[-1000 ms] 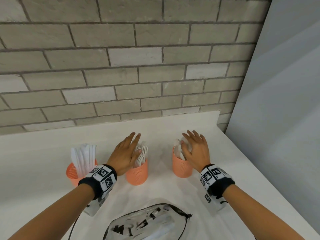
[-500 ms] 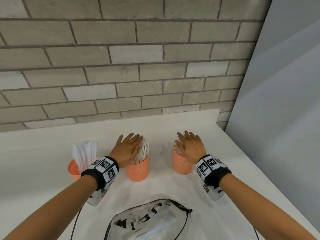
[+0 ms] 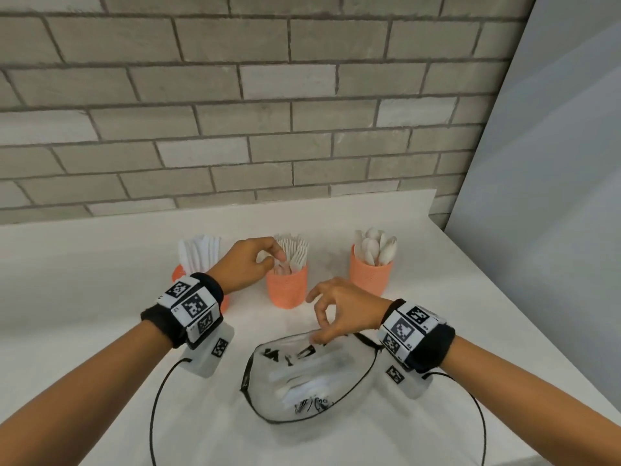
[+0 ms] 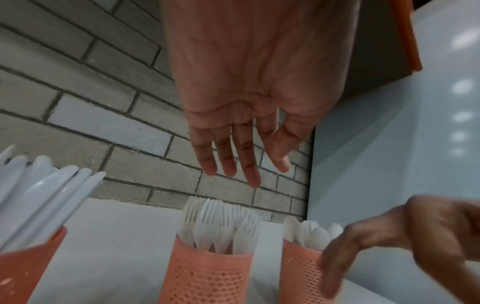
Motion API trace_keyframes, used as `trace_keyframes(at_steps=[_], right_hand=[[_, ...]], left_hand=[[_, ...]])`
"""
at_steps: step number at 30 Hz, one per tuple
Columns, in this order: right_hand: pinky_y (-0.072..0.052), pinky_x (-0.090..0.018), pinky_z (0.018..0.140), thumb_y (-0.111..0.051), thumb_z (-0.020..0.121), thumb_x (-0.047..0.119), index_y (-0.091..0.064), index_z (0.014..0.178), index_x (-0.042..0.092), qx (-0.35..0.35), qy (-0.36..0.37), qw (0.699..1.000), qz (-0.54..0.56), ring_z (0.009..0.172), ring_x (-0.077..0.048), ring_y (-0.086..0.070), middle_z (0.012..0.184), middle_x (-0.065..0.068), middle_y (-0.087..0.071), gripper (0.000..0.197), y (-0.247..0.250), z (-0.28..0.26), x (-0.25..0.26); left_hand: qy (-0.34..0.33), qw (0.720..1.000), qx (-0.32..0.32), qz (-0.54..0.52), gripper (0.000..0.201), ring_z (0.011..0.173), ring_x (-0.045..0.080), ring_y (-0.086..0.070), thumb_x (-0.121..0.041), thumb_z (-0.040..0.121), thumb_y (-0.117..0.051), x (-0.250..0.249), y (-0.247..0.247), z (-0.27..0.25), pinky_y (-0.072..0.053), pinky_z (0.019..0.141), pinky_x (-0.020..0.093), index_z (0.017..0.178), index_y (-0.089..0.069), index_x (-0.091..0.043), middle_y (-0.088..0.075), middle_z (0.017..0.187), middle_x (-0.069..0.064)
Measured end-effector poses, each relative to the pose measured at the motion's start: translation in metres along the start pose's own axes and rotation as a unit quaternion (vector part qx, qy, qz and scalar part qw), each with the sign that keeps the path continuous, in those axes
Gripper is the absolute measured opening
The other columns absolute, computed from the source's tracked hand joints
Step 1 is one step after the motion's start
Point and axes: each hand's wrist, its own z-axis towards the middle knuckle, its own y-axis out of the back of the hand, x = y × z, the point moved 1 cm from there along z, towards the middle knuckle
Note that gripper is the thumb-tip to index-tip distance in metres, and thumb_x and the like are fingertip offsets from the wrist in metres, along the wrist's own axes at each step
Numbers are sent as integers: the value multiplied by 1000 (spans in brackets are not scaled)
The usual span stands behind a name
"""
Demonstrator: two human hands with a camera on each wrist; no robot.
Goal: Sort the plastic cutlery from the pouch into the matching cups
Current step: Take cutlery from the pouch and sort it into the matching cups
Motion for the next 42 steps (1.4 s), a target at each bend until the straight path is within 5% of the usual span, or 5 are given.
trace_keyframes(at_steps=[5,14,23,31,42], right_hand=[[-20,-38,113,-73,74,36,-74,90,22,61,-14,993,-103,136,-18,-30,143,-7,-43,21,-15,-6,14],[-31,-26,73,-71,77,27,-68,101,18,-55,-44,984,-165,101,-19,-45,97,0,-44,26,-28,-14,33],[-42,-35,93,-68,82,29,-54,126,8,29,-54,975,-212,115,-28,-53,122,-13,-60,51,-60,-1,47],[-37,-41,105,-70,81,30,-16,146,5,71,-126,974,-177,128,-35,-42,143,-21,-38,88,-94,33,40],[-46,-37,96,-74,77,23,-42,128,1,91,-150,970,-168,115,-31,-54,128,-18,-54,65,-104,65,41]], left_hand=[[-2,998,62,-16,23,106,3,-53,1,84,-53,-19,-7,-48,-35,86,14,84,-61,-21,-63,105,-4],[66,974,144,164,25,141,24,-23,-31,84,-62,16,-62,-104,-33,109,38,108,-65,-29,-20,151,9],[72,987,61,133,61,102,29,-56,-1,83,-53,23,-60,-94,-39,80,21,138,-41,-23,-33,137,9],[13,987,33,156,73,119,26,-45,8,81,-47,45,-58,-102,-47,90,30,143,-31,-26,-30,141,8],[49,991,49,110,80,113,27,-52,-2,81,-53,55,-66,-117,-44,89,28,148,-17,-29,-17,151,5]])
